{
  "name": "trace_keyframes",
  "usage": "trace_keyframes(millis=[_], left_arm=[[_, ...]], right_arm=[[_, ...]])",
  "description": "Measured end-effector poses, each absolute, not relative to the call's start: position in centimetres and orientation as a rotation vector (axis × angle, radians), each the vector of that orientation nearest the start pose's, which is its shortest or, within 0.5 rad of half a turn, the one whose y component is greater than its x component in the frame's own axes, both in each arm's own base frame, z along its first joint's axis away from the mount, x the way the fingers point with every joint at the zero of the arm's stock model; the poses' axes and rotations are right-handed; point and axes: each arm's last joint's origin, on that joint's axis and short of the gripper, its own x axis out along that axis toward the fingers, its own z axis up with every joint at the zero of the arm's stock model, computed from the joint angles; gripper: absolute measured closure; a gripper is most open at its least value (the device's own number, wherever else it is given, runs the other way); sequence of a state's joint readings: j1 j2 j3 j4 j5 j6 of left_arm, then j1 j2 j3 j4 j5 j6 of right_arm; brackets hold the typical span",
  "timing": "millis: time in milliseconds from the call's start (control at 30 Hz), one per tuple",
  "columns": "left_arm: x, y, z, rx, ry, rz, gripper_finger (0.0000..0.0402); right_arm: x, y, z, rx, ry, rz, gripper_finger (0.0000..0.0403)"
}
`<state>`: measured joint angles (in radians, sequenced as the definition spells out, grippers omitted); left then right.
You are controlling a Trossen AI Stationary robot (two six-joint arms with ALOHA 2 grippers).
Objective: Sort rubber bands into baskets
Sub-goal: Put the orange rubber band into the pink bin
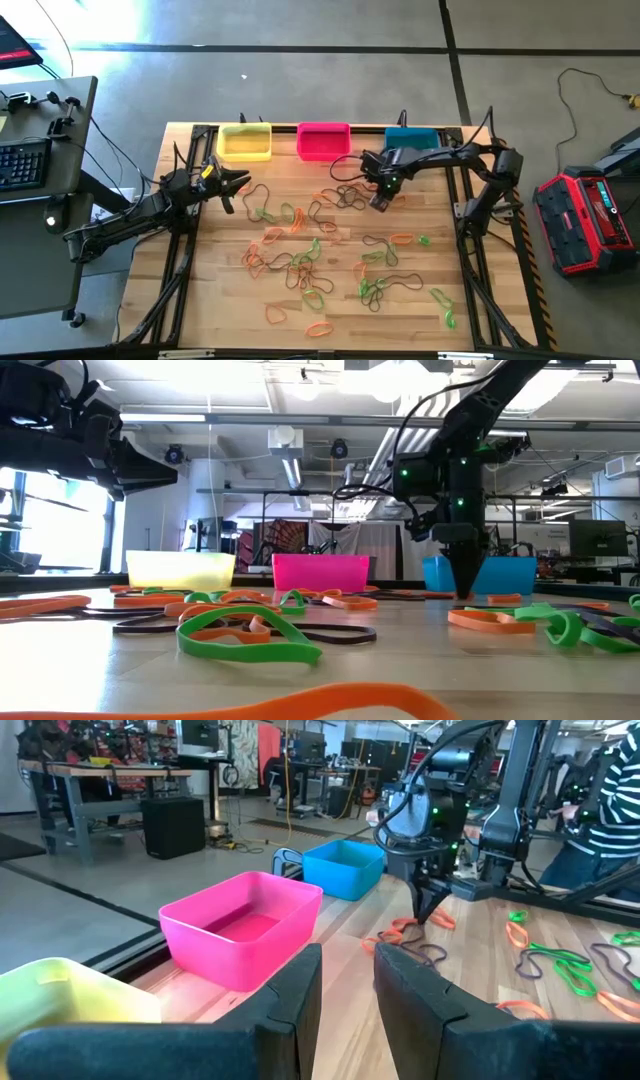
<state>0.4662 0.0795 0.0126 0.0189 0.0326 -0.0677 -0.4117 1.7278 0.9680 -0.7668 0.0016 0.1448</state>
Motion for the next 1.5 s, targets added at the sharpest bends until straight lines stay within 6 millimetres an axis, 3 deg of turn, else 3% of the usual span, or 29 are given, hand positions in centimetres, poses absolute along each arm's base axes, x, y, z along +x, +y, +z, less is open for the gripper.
trace_keyframes(millis=[233, 367, 567, 800, 900, 1133, 1367, 1500], left_arm=[[9.1, 4.5, 16.3, -0.079, 0.032, 0.435, 0.0316], [9.1, 4.5, 16.3, -0.079, 0.032, 0.435, 0.0316], [9.1, 4.5, 16.3, -0.079, 0.032, 0.435, 0.0316], [9.1, 4.5, 16.3, -0.079, 0.033, 0.435, 0.0316], [9.1, 4.5, 16.3, -0.079, 0.032, 0.435, 0.0316], [9.1, 4.5, 16.3, -0.079, 0.033, 0.434, 0.0316], [9.1, 4.5, 16.3, -0.079, 0.032, 0.434, 0.0316], [9.1, 4.5, 16.3, -0.079, 0.032, 0.434, 0.0316]], right_arm=[[26.2, -11.6, 16.5, 0.384, 1.554, -0.456, 0.04], [26.9, -11.9, 17.8, 0.368, 1.502, -0.47, 0.0401], [28.7, -11.6, 18.8, 0.326, 1.299, -0.484, 0.0402], [32.0, -12.7, 20.8, 0.263, 0.896, -0.414, 0.0402], [33.0, -13.9, 22.0, 0.23, 0.808, -0.448, 0.0402], [34.9, -18.6, 23.6, 0.2, 0.817, -0.55, 0.0403], [37.0, -23.8, 22.1, 0.248, 0.942, -0.526, 0.0397], [37.9, -25.7, 21.6, 0.266, 0.988, -0.529, 0.0383]])
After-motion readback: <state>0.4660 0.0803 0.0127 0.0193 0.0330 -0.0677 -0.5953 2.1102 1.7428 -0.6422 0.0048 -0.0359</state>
